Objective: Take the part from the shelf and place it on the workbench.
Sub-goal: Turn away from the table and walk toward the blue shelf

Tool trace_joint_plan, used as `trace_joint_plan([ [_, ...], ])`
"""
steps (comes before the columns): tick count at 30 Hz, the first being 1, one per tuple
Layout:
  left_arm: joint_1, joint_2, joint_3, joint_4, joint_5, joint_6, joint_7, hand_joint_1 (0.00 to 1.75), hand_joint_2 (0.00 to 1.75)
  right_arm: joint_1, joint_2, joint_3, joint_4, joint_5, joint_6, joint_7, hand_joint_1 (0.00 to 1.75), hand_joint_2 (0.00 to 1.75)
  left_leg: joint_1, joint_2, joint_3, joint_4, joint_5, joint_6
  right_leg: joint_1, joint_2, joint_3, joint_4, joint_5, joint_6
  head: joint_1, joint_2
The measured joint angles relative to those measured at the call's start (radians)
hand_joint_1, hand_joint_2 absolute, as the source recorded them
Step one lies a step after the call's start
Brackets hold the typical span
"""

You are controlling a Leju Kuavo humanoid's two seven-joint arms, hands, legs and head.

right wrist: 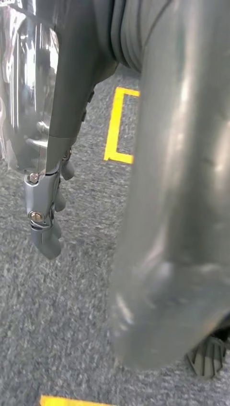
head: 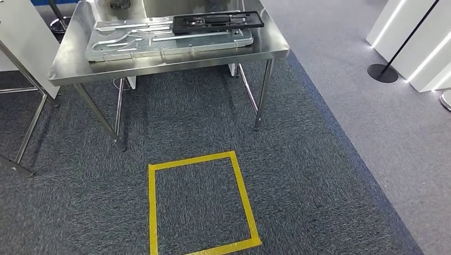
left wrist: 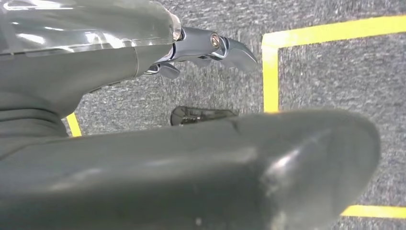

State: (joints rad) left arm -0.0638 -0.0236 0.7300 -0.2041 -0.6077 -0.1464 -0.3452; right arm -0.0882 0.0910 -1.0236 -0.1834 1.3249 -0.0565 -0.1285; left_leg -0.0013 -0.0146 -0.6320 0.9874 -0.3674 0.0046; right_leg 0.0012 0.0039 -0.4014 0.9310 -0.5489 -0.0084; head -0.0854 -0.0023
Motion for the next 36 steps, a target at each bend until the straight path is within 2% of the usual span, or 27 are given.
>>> trace_joint_plan([
  [1,0.001,0.000,0.000,0.000,0.000,0.003,0.003,0.00,0.00,0.000,0.000,0.000,0.000,0.000,0.000,0.000,0.00,0.00,0.002,0.001,-0.006,0.013,-0.015,-0.004,-0.001,-0.004,-0.006,-0.001,0.009,-0.008,0.000,0.000],
  [2,0.001,-0.001,0.001,0.000,0.000,0.006,0.005,0.00,0.00,0.001,-0.001,0.000,0.000,0.000,-0.001,0.003,0.00,0.00,0.004,0.002,-0.019,0.046,-0.050,-0.008,-0.002,-0.008,-0.014,-0.002,0.019,-0.014,0.000,0.000],
  [4,0.001,-0.002,0.001,0.000,-0.001,0.010,0.011,0.00,0.00,0.002,-0.006,0.000,0.000,0.000,-0.003,0.010,0.00,0.00,0.007,0.005,-0.057,0.166,-0.148,-0.015,0.000,-0.015,-0.035,0.000,0.038,-0.022,0.000,0.000],
  [5,0.001,-0.003,0.001,0.000,-0.001,0.012,0.012,0.00,0.00,0.003,-0.010,0.000,0.000,0.000,-0.005,0.014,0.00,0.00,0.008,0.006,-0.074,0.235,-0.182,-0.019,0.001,-0.018,-0.048,0.003,0.046,-0.022,0.000,0.000],
  [6,0.002,-0.003,0.001,0.000,-0.002,0.012,0.013,0.00,0.00,0.003,-0.014,0.000,0.001,0.000,-0.006,0.017,0.00,0.00,0.008,0.006,-0.082,0.284,-0.193,-0.021,0.002,-0.021,-0.060,0.006,0.053,-0.021,0.000,0.000],
  [7,0.002,-0.003,0.001,0.000,-0.003,0.012,0.013,0.00,0.00,0.003,-0.018,0.000,0.001,-0.003,-0.006,0.020,0.00,0.00,0.009,0.007,-0.075,0.302,-0.184,-0.023,0.002,-0.023,-0.073,0.011,0.059,-0.020,0.000,0.000],
  [8,0.003,-0.003,0.001,0.000,-0.004,0.012,0.013,0.00,0.00,0.004,-0.021,0.000,0.001,-0.007,-0.006,0.023,0.00,0.00,0.010,0.007,-0.047,0.279,-0.161,-0.023,0.002,-0.024,-0.086,0.017,0.063,-0.018,0.000,0.000],
  [9,0.003,-0.003,0.001,0.000,-0.005,0.012,0.013,0.00,0.00,0.004,-0.023,0.000,0.002,-0.013,-0.004,0.024,0.00,0.00,0.011,0.009,0.001,0.218,-0.138,-0.023,0.001,-0.025,-0.097,0.025,0.066,-0.015,0.000,0.000],
  [11,0.001,-0.003,0.001,0.000,-0.007,0.012,0.013,0.00,0.00,0.004,-0.026,-0.002,0.002,-0.028,0.004,0.021,0.00,0.00,0.009,0.012,0.104,0.070,-0.125,-0.016,0.003,-0.027,-0.115,0.042,0.069,-0.009,0.000,0.000],
  [12,0.000,-0.003,0.001,0.000,-0.008,0.012,0.013,0.00,0.00,0.004,-0.027,-0.004,0.003,-0.035,0.009,0.017,0.00,0.00,0.008,0.012,0.133,0.022,-0.130,-0.010,0.004,-0.027,-0.121,0.049,0.070,-0.004,0.000,0.000],
  [13,0.000,-0.003,0.002,0.000,-0.009,0.012,0.014,0.00,0.00,0.003,-0.028,-0.006,0.003,-0.041,0.011,0.013,0.00,0.00,0.005,0.012,0.143,0.001,-0.137,-0.005,0.004,-0.028,-0.126,0.054,0.072,0.001,0.000,0.000],
  [15,0.002,-0.005,0.003,0.000,-0.011,0.012,0.017,0.00,0.00,0.003,-0.028,-0.012,0.003,-0.053,0.012,0.014,0.00,0.00,0.006,0.012,0.137,-0.006,-0.132,0.009,0.003,-0.027,-0.129,0.060,0.075,0.012,0.000,0.000],
  [16,0.003,-0.006,0.004,0.000,-0.012,0.012,0.019,0.00,0.00,0.003,-0.028,-0.016,0.003,-0.059,0.012,0.019,0.00,0.00,0.007,0.013,0.134,-0.009,-0.127,0.017,0.002,-0.024,-0.135,0.071,0.065,0.018,0.000,0.000],
  [18,0.001,-0.008,0.005,0.000,-0.016,0.014,0.024,0.00,0.00,0.003,-0.025,-0.025,0.003,-0.068,0.010,0.033,0.00,0.87,0.010,0.014,0.126,-0.014,-0.115,0.029,-0.002,-0.015,-0.171,0.151,0.009,0.027,0.000,0.000],
  [20,0.001,-0.009,0.007,0.000,-0.017,0.015,0.030,0.00,0.00,0.004,-0.020,-0.034,0.003,-0.071,0.006,0.044,0.00,1.75,0.007,0.014,0.113,-0.013,-0.106,0.034,-0.006,-0.011,-0.232,0.287,-0.062,0.031,0.000,0.000],
  [21,0.002,-0.009,0.010,0.000,-0.017,0.015,0.033,0.00,0.00,0.005,-0.019,-0.037,0.003,-0.071,0.003,0.049,0.00,1.75,0.005,0.014,0.108,-0.011,-0.103,0.033,-0.008,-0.010,-0.253,0.336,-0.078,0.033,0.000,0.000],
  [22,0.003,-0.010,0.012,0.000,-0.017,0.015,0.035,0.00,0.00,0.006,-0.018,-0.040,0.003,-0.071,0.001,0.054,0.00,1.75,0.005,0.014,0.103,-0.009,-0.100,0.032,-0.009,-0.010,-0.255,0.350,-0.075,0.033,0.000,0.000],
  [23,0.004,-0.011,0.014,0.000,-0.017,0.015,0.036,0.00,0.00,0.007,-0.018,-0.042,0.003,-0.071,-0.002,0.060,0.00,1.75,0.004,0.013,0.100,-0.007,-0.098,0.031,-0.010,-0.010,-0.237,0.321,-0.052,0.033,0.000,0.000],
  [24,0.004,-0.013,0.017,0.000,-0.017,0.015,0.038,0.00,0.00,0.008,-0.018,-0.045,0.003,-0.072,-0.005,0.066,0.00,1.75,0.005,0.012,0.098,-0.003,-0.098,0.030,-0.013,-0.010,-0.201,0.258,-0.018,0.036,0.000,0.000],
  [25,0.003,-0.013,0.020,0.000,-0.016,0.015,0.039,0.00,0.44,0.008,-0.018,-0.048,0.003,-0.072,-0.008,0.074,0.00,1.75,0.003,0.012,0.095,0.003,-0.099,0.028,-0.017,-0.009,-0.161,0.181,0.009,0.043,0.000,0.000],
  [26,0.002,-0.012,0.023,0.000,-0.015,0.015,0.039,0.00,0.87,0.008,-0.018,-0.051,0.004,-0.072,-0.011,0.080,0.00,1.75,0.000,0.010,0.092,0.010,-0.102,0.027,-0.020,-0.005,-0.129,0.119,0.031,0.043,0.000,0.000],
  [27,0.001,-0.012,0.025,0.000,-0.014,0.015,0.040,0.00,1.31,0.008,-0.018,-0.052,0.004,-0.073,-0.014,0.087,0.00,1.75,-0.004,0.009,0.088,0.016,-0.104,0.025,-0.023,-0.003,-0.111,0.081,0.038,0.043,0.000,0.000],
  [28,0.000,-0.010,0.027,-0.001,-0.014,0.015,0.040,0.00,1.75,0.008,-0.018,-0.053,0.005,-0.073,-0.016,0.091,0.00,1.31,-0.009,0.008,0.085,0.020,-0.106,0.022,-0.024,-0.001,-0.106,0.067,0.038,0.039,-0.001,0.000],
  [29,0.000,-0.010,0.029,-0.001,-0.013,0.016,0.039,0.00,1.75,0.008,-0.018,-0.054,0.005,-0.073,-0.017,0.094,0.00,0.87,-0.009,0.007,0.083,0.022,-0.106,0.020,-0.022,-0.001,-0.108,0.069,0.041,0.029,-0.001,0.000],
  [31,0.001,-0.010,0.031,-0.001,-0.011,0.017,0.037,0.00,1.75,0.009,-0.018,-0.057,0.005,-0.075,-0.019,0.095,0.00,0.00,-0.008,0.007,0.082,0.020,-0.101,0.013,-0.017,-0.002,-0.111,0.070,0.042,0.024,-0.001,0.000],
  [33,0.002,-0.011,0.035,-0.001,-0.009,0.019,0.032,0.00,1.75,0.010,-0.019,-0.060,0.005,-0.079,-0.019,0.093,0.00,0.00,-0.004,0.006,0.081,0.019,-0.098,0.009,-0.013,-0.002,-0.113,0.070,0.044,0.021,-0.001,0.000],
  [36,0.002,-0.012,0.045,-0.001,0.003,0.021,0.028,0.00,1.75,0.010,-0.019,-0.063,0.005,-0.083,-0.018,0.087,0.00,1.31,-0.001,0.006,0.080,0.018,-0.096,0.005,-0.010,-0.002,-0.114,0.070,0.045,0.017,-0.001,0.000],
])
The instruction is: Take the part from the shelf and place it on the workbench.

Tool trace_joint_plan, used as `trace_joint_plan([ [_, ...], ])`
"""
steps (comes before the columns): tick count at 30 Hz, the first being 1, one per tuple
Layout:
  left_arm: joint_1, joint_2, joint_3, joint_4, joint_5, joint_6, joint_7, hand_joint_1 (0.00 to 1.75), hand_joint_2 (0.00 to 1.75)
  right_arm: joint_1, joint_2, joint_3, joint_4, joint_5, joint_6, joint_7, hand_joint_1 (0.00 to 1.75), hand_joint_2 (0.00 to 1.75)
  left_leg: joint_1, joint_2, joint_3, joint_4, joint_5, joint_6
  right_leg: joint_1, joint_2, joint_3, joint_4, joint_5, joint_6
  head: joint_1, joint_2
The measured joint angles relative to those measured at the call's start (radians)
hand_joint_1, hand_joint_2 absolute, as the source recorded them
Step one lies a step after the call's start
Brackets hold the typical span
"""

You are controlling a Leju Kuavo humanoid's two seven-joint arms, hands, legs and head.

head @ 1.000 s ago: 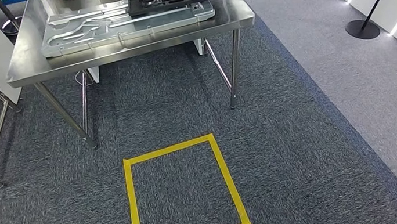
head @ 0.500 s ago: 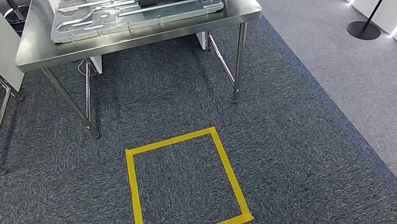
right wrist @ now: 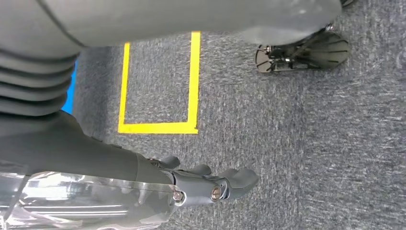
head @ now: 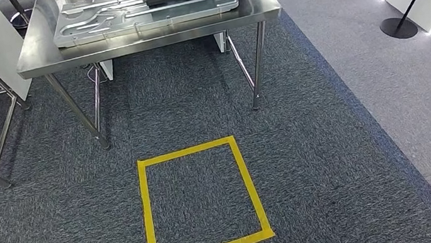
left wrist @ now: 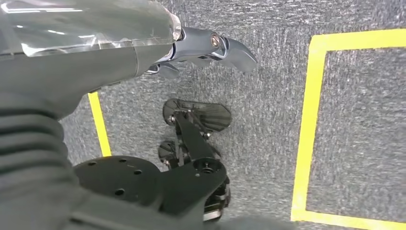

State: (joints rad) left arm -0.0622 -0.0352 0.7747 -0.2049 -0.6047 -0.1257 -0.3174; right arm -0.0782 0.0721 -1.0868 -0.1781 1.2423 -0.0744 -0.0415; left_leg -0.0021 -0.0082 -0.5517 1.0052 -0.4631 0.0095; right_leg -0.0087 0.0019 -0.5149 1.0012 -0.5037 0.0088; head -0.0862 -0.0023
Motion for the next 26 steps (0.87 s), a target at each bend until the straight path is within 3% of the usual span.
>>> trace_joint_plan([
  [1,0.000,0.000,0.005,0.000,0.007,0.000,0.002,0.00,1.75,0.000,0.000,-0.001,0.000,0.000,0.000,-0.003,0.00,1.75,0.001,0.000,0.000,0.000,0.001,-0.001,0.001,0.000,0.000,0.000,0.000,-0.001,0.000,0.000],
  [10,0.022,0.000,-0.041,-0.004,0.097,0.009,0.048,0.00,1.75,0.026,0.000,0.102,-0.017,-0.141,0.004,0.001,0.00,1.75,0.003,0.000,-0.002,0.000,0.002,-0.003,0.003,0.000,-0.002,0.001,0.001,-0.003,0.000,0.000],
  [14,0.037,0.000,-0.095,-0.015,0.143,0.019,0.072,0.00,0.00,0.043,0.000,0.181,-0.033,-0.241,0.008,0.005,0.00,0.00,0.003,0.000,-0.003,0.000,0.002,-0.003,0.003,0.000,-0.002,0.000,0.001,-0.003,0.000,0.000],
  [26,0.082,0.006,-0.267,-0.055,0.269,0.049,0.139,0.00,0.00,0.088,0.000,0.415,-0.083,-0.515,0.025,0.015,0.00,0.00,0.003,0.000,-0.003,0.000,0.002,-0.003,0.002,0.000,-0.002,0.000,0.002,-0.002,0.000,0.000],
])
